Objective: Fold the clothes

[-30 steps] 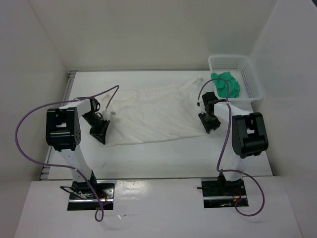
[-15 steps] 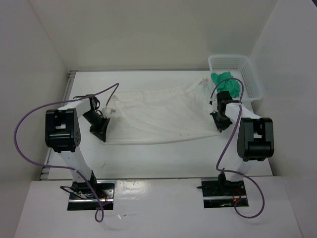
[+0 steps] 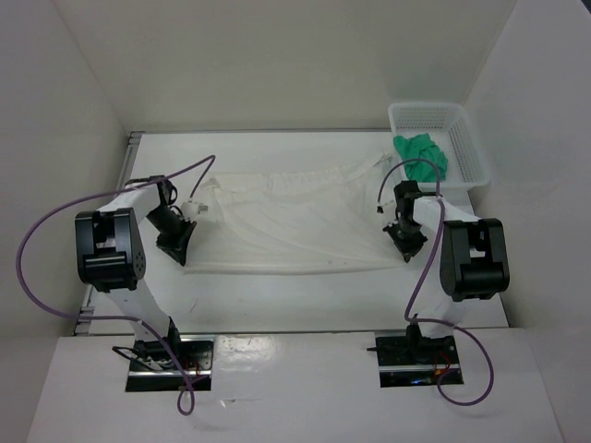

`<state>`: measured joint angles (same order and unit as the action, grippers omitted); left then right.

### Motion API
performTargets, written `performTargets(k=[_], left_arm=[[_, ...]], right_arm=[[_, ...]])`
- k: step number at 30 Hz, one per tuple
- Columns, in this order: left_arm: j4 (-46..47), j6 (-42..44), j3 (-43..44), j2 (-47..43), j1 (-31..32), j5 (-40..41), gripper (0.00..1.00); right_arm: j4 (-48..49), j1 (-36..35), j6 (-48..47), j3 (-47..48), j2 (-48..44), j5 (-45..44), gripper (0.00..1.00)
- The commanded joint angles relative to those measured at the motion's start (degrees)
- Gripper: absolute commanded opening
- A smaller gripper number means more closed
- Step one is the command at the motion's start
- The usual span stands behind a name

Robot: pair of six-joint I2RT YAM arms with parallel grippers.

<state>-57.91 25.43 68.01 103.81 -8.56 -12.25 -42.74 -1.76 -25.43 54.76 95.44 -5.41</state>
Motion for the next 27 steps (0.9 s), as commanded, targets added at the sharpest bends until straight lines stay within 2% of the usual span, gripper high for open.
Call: performTargets(k=[1,11,19,20,21,22,23,24,25,27], left_arm=[[-4.1,3.8,-1.6,-3.4,-0.5,4.0,0.00],[-9.8,9.7,-6.7,-11.3,-1.0,7.9,0.00],[-12.8,12.4,-7.8,-15.1,-2.1,10.5,0.00],[-13.5,12.9,-7.8,-15.1,-2.1,11.0,0.00],[-13.5,12.9,-7.8,-15.6,-2.1,11.6,0.00],[-13.5,12.9,-7.8,-15.7,-2.1,11.6,0.02],[-14.2,12.9,-7.8,-16.2,-2.1,12.2,0.09],[-14.2,13.6,-7.3,-16.2,-2.7,12.7,0.15],[-14.9,13.6,-7.3,-16.8,-2.7,12.7,0.18],[-15.0,15.0,-7.3,-17.5,-3.2,13.4,0.32]], right_arm=[[-5.4,-0.5,-3.2,-0.5,-1.4,-2.3,0.00],[-14.5,-2.4,-8.8,1.1,-8.1,-2.3,0.00],[-18.2,-6.6,-9.3,-0.6,-12.8,-2.3,0.01],[-19.0,-6.6,-9.3,-0.6,-12.8,-2.3,0.09],[-19.6,-6.6,-9.3,0.1,-12.8,-2.3,0.25],[-19.6,-7.2,-9.3,0.7,-13.3,-2.3,0.30],[-20.2,-7.2,-9.3,0.7,-13.3,-2.3,0.38],[-20.7,-8.0,-9.3,1.3,-13.3,-2.3,0.54],[-20.7,-8.0,-9.3,1.3,-13.3,-2.3,0.60],[-21.3,-8.5,-9.3,1.9,-14.0,-2.3,0.72]])
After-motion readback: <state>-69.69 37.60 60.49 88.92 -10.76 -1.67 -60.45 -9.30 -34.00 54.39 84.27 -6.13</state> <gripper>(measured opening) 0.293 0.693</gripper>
